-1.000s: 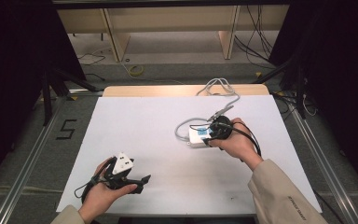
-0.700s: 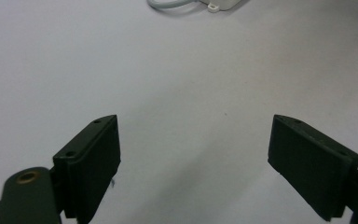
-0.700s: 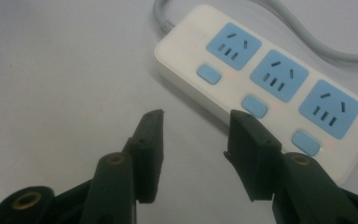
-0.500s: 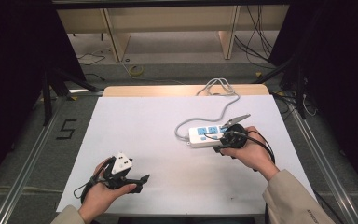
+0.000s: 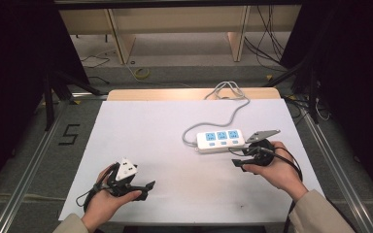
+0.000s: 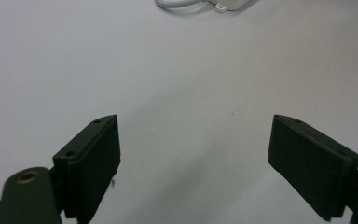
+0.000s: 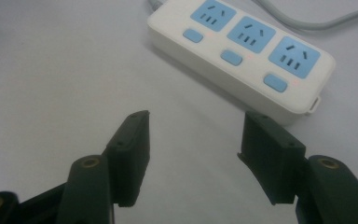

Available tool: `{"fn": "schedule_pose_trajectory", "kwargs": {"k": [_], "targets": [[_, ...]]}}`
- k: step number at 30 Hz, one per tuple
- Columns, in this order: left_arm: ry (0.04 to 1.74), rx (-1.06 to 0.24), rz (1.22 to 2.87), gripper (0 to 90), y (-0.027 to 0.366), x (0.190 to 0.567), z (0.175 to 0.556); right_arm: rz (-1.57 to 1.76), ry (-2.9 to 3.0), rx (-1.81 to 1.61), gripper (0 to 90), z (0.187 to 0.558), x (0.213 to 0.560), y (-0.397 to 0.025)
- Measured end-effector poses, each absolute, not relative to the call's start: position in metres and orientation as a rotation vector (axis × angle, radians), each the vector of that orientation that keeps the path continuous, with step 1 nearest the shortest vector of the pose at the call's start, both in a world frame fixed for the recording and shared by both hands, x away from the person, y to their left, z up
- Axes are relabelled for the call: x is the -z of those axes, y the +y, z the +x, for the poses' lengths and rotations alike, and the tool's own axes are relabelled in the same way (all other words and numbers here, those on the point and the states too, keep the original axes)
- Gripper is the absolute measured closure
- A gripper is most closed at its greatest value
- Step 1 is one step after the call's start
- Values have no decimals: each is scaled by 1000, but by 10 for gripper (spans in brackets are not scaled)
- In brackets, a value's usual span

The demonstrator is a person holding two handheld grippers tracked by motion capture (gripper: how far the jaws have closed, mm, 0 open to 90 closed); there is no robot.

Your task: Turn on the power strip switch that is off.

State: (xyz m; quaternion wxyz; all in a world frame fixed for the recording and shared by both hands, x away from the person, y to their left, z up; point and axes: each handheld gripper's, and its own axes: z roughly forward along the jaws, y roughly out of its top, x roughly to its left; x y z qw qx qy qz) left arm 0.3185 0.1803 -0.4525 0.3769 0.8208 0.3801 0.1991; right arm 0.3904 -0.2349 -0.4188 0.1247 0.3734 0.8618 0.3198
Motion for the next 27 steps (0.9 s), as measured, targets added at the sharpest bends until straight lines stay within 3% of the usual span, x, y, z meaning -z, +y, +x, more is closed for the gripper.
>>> {"fn": "schedule_pose_trajectory", "kwargs": {"k": [16,27], "targets": [[995,-518,2085,165,185,452,319,1071,2389,-1092,303,355,432,-264],[998,-519,2083,167,187,451,318,1064,2369,-1151,289,338,443,-273]]}}
